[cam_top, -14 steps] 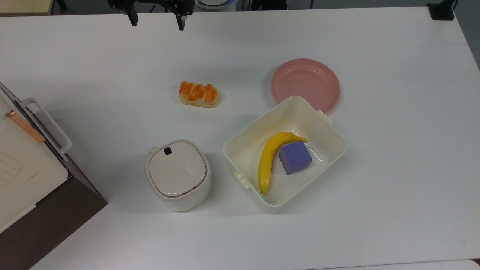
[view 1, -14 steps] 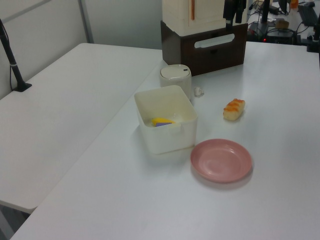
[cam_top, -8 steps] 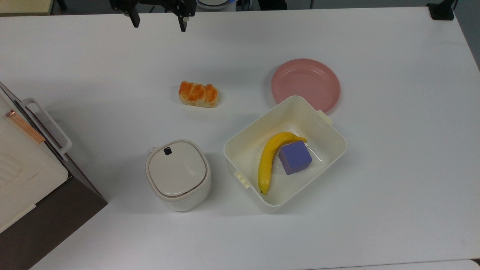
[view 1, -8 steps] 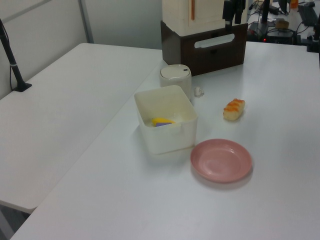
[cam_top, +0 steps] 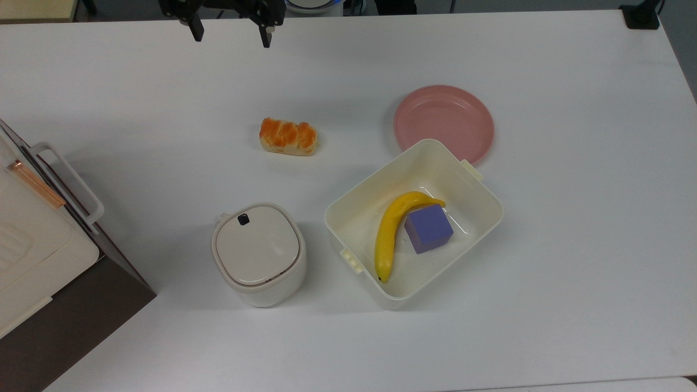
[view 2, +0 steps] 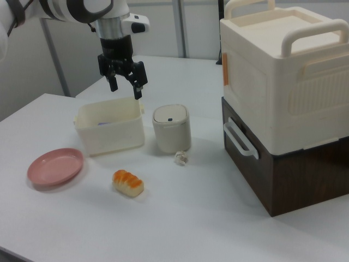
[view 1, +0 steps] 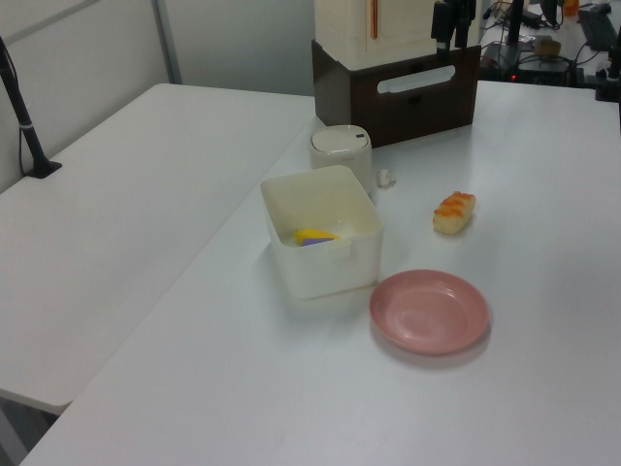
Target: Put the bread on a plate
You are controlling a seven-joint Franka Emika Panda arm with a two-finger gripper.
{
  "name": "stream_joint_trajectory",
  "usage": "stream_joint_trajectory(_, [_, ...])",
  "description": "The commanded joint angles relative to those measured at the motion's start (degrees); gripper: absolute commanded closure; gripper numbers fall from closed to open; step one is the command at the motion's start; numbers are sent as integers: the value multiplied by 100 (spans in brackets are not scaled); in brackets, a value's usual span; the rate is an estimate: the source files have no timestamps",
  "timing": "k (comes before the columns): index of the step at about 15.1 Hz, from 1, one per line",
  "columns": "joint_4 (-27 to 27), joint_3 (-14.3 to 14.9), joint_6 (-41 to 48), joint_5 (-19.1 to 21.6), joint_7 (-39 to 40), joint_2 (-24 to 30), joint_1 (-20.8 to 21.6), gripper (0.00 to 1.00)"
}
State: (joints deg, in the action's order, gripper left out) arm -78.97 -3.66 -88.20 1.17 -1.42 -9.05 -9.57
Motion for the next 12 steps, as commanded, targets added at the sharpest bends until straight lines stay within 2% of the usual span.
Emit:
stream_joint_trajectory(1, [-145, 67, -171, -47, 80, 97, 78, 0])
stream_joint_trajectory(12, [-136, 50, -92, -29, 62, 141, 96, 0])
